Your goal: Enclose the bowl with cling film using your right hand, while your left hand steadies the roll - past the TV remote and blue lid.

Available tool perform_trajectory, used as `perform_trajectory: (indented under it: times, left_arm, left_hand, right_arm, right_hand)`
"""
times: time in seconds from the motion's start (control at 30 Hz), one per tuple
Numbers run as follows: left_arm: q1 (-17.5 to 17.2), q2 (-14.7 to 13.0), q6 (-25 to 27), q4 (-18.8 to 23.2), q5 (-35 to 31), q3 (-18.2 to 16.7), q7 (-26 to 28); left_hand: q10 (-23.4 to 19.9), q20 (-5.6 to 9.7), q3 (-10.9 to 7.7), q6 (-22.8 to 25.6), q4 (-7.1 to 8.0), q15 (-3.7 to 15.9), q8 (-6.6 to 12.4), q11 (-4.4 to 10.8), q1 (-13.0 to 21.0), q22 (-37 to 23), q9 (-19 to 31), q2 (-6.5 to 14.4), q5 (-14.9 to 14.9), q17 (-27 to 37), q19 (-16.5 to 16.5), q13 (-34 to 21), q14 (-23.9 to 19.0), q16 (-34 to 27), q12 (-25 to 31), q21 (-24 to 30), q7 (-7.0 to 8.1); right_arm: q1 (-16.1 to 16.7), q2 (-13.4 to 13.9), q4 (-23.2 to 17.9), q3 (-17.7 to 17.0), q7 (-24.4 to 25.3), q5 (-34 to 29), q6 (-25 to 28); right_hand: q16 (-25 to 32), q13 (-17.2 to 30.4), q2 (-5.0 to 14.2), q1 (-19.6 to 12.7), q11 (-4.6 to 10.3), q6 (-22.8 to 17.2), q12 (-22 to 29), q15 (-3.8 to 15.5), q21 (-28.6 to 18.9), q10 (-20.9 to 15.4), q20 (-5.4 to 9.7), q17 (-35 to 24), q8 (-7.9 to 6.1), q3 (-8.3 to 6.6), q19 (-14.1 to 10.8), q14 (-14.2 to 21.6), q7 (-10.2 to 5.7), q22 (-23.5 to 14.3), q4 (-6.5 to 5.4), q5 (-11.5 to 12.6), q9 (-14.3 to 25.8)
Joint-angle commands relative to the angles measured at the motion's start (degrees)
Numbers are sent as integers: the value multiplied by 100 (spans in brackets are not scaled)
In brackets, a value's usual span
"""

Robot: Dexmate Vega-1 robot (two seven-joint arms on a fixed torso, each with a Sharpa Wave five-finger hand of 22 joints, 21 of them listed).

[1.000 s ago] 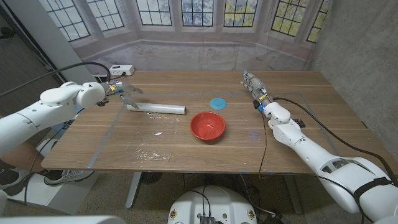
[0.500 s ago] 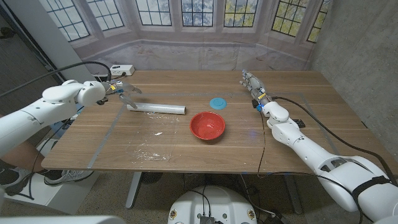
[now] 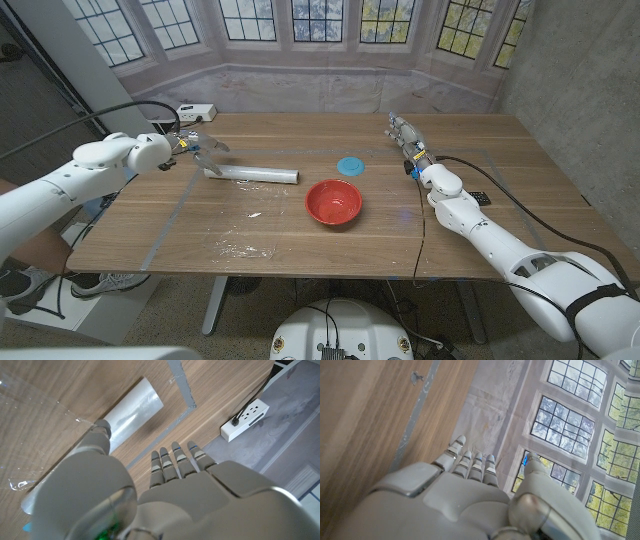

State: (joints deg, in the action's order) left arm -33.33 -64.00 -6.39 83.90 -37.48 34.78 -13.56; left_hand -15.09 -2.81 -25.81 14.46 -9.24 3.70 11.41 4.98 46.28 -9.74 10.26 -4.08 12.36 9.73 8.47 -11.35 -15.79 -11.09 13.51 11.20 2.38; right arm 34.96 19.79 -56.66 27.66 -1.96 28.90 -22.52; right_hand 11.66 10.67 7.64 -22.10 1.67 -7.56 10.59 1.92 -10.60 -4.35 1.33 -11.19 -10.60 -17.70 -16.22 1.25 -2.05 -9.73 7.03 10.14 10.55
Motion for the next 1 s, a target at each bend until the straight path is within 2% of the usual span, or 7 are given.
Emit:
perform_trajectory:
  times: [0.03,0.37,0.53,0.7,1.0]
  left_arm:
    - [-355,-88,152,166,88,-86,532]
    - [-1008,-349,509,586,253,-384,1189]
    - [-1202,-423,634,667,349,-465,1286]
    - [-1308,-467,651,651,390,-498,1393]
    - [-1269,-390,585,452,230,-418,1610]
  left_hand:
    - [-122,-2,39,128,3,12,53,0,96,-24,17,-1,2,20,88,-10,-147,-63,64,41,-4]
    - [-299,-11,38,251,-15,28,63,7,210,-24,20,5,-14,23,179,-24,-344,-96,106,53,-13]
    - [-372,-21,46,389,-21,7,91,24,267,-23,22,-21,-23,21,202,-32,-469,-108,117,47,-10]
    - [-584,7,49,660,-11,76,137,27,331,-22,26,-55,-32,20,290,-31,-780,-147,160,54,-13]
    - [-692,32,65,782,-17,125,148,69,375,-22,27,-107,-38,10,317,-28,-898,-139,172,48,10]
  right_arm:
    - [90,28,-79,-9,73,-31,-59]
    - [123,-10,-29,-9,48,-29,-184]
    - [157,10,-107,-4,107,-61,-163]
    - [201,35,-219,12,157,-89,-101]
    - [290,39,-385,39,285,-147,-44]
  right_hand:
    - [2,11,32,-36,7,-27,42,204,-28,-33,-25,-15,-34,-10,20,-8,2,-15,20,25,6]
    - [6,12,36,-39,9,-49,49,190,-36,-51,-41,-13,-43,-6,7,0,0,-15,23,25,7]
    - [10,12,37,-39,10,-64,51,191,-40,-57,-53,-13,-48,-4,0,8,-1,-15,24,24,7]
    - [13,12,37,-40,12,-78,57,190,-43,-72,-70,-12,-53,-1,-7,13,11,-15,26,24,8]
    - [16,13,38,-44,14,-91,59,196,-47,-81,-76,-11,-57,1,-12,21,13,-16,29,24,8]
